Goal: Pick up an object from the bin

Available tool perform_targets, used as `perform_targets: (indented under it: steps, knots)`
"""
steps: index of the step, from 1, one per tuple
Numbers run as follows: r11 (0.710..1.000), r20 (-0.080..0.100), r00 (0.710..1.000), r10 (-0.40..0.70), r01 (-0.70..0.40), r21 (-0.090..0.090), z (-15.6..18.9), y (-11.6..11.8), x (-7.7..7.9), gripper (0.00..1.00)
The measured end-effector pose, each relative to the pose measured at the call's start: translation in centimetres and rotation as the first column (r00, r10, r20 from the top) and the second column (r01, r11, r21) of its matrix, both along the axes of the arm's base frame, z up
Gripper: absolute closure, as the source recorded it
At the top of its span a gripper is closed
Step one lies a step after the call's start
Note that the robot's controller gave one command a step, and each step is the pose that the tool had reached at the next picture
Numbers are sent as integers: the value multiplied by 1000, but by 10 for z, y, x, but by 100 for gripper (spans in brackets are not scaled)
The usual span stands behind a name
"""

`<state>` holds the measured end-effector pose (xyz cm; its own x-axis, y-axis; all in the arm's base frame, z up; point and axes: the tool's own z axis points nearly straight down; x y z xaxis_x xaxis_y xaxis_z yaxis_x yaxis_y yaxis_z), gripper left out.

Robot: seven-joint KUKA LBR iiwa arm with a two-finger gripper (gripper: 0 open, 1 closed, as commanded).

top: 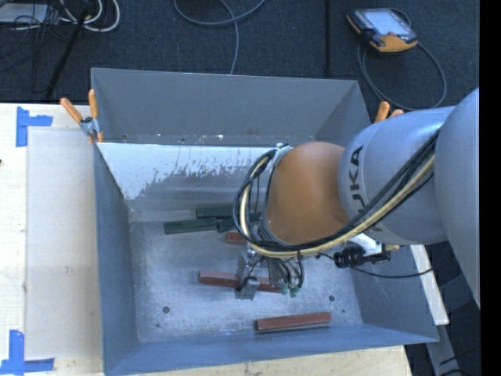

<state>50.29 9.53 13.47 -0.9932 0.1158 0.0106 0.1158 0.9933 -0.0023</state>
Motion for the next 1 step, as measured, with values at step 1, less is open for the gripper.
perform_targets:
  steps: [1]
  knots:
    - [1000, 8, 1000, 0, 0, 1, 19, 0, 2, 100]
